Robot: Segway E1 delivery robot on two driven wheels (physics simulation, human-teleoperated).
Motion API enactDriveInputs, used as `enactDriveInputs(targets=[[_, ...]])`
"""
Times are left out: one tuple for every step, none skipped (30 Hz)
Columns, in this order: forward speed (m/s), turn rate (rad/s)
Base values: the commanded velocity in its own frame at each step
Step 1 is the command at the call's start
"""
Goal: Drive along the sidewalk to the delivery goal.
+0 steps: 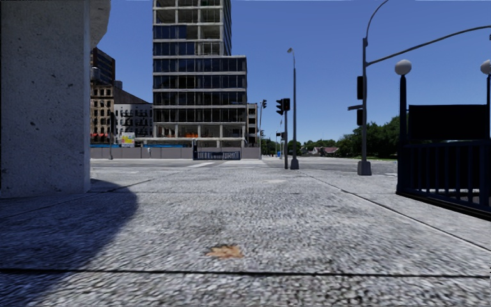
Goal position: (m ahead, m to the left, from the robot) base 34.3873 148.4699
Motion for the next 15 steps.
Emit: enactDriveInputs(targets=[[1.96, 0.00], [1.97, 0.00], [1.98, 0.00], [2.00, 0.00], [1.99, 0.00], [1.99, 0.00], [2.00, 0.00], [2.00, 0.00], [2.00, 0.00], [2.00, 0.00], [2.00, 0.00], [2.00, 0.00], [2.00, 0.00], [2.00, 0.00], [2.00, 0.00]])
